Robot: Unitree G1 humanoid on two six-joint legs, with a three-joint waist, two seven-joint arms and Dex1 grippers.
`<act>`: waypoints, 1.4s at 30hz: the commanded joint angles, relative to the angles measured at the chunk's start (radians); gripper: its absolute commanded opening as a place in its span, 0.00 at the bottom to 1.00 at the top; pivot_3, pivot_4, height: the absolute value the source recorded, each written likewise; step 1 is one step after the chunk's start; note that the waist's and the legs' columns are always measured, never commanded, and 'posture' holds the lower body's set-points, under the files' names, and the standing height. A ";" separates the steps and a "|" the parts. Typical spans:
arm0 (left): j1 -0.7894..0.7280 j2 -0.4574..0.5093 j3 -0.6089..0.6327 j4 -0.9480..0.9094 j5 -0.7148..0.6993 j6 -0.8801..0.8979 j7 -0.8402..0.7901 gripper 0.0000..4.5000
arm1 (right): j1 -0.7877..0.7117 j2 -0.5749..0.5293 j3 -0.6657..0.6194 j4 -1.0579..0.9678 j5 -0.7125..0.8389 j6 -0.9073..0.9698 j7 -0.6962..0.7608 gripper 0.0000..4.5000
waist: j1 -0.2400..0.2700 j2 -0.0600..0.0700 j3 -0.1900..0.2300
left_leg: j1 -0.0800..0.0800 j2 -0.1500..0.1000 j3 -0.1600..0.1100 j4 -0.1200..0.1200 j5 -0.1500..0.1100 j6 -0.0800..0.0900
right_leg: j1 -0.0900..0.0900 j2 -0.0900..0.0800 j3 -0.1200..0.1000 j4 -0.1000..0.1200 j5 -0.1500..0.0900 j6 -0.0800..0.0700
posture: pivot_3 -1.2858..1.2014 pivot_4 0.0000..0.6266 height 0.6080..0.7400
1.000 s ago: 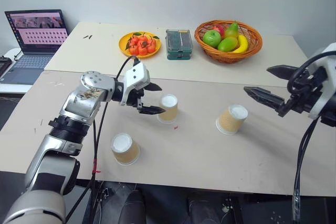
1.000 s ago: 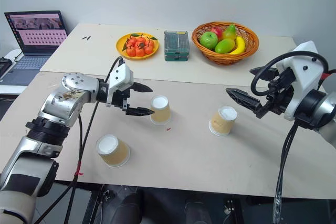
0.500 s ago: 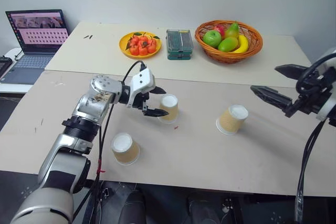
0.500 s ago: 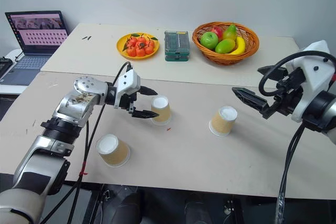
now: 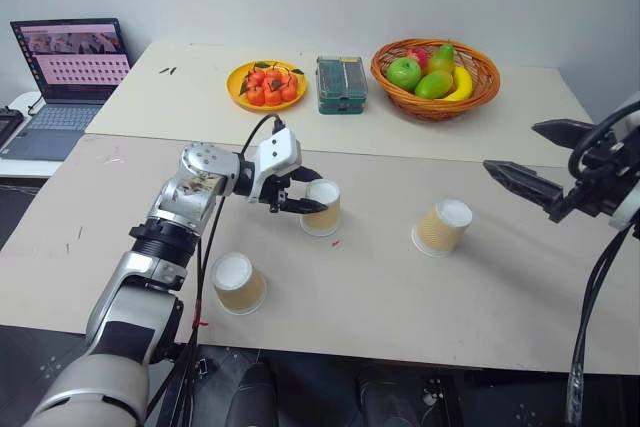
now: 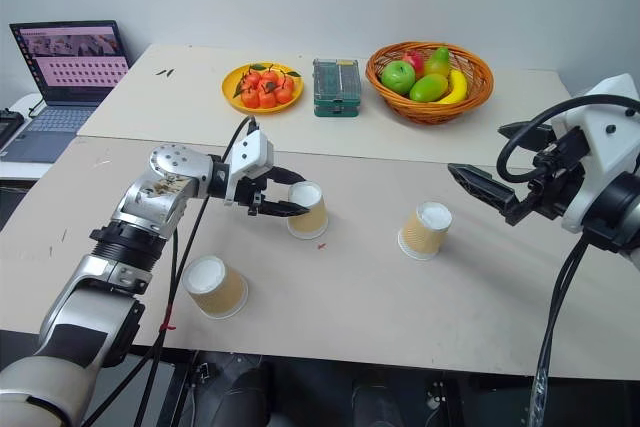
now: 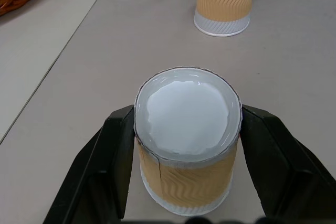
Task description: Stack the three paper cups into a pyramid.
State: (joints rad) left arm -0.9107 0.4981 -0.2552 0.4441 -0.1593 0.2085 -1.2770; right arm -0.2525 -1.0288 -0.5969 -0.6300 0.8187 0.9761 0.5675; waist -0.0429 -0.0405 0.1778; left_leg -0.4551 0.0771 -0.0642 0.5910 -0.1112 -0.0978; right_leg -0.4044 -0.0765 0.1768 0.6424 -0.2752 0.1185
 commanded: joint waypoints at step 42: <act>-0.011 -0.112 -0.075 -0.230 0.001 0.142 -0.002 0.99 | 0.015 -0.015 -0.069 -0.048 0.022 0.004 -0.080 1.00 | 0.000 0.000 0.000 | 0.000 0.000 -0.001 0.000 0.000 0.000 | 0.000 0.000 0.000 0.000 0.000 0.000 | 0.52 0.24 1.00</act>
State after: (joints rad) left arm -0.9030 0.3823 -0.3687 0.2564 -0.1280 0.3367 -1.2813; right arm -0.2286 -1.0290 -0.6421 -0.6761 0.8463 0.9948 0.4913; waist -0.0433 -0.0402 0.1777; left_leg -0.4549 0.0768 -0.0649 0.5913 -0.1111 -0.0976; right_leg -0.4039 -0.0765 0.1767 0.6429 -0.2753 0.1187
